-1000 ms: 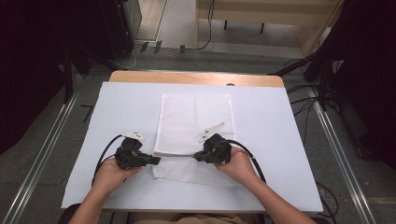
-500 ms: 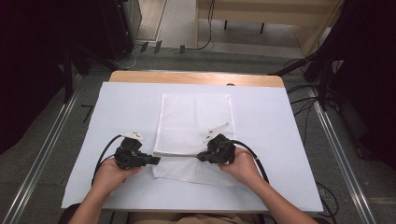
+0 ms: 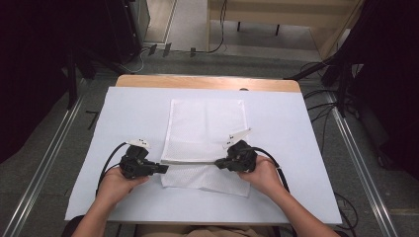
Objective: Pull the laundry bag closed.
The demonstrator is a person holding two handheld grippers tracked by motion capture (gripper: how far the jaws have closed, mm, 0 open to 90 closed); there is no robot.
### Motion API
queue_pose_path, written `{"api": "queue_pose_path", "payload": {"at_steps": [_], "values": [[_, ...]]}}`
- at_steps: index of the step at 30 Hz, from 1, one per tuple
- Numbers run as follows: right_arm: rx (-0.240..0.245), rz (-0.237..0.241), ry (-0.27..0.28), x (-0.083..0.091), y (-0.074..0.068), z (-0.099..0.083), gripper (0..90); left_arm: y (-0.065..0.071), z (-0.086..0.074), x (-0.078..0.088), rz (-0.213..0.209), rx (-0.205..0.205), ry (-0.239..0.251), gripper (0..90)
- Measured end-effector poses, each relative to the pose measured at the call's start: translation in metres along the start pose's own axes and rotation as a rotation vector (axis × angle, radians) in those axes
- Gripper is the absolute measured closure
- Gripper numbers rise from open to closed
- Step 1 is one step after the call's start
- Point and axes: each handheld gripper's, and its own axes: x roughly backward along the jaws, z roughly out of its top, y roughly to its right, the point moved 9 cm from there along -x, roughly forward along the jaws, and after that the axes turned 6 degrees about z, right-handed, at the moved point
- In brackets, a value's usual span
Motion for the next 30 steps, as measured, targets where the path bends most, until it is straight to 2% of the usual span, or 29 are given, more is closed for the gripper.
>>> {"api": "queue_pose_path", "payload": {"at_steps": [4,30], "values": [[0.007,-0.003,-0.019,0.000,0.000,-0.004,88.2,0.000,-0.001,-0.001,0.006,-0.005,-0.006,88.6],[-0.076,-0.049,-0.038,0.026,0.021,-0.037,88.2,-0.004,-0.001,0.002,0.008,0.011,0.000,88.6]]}}
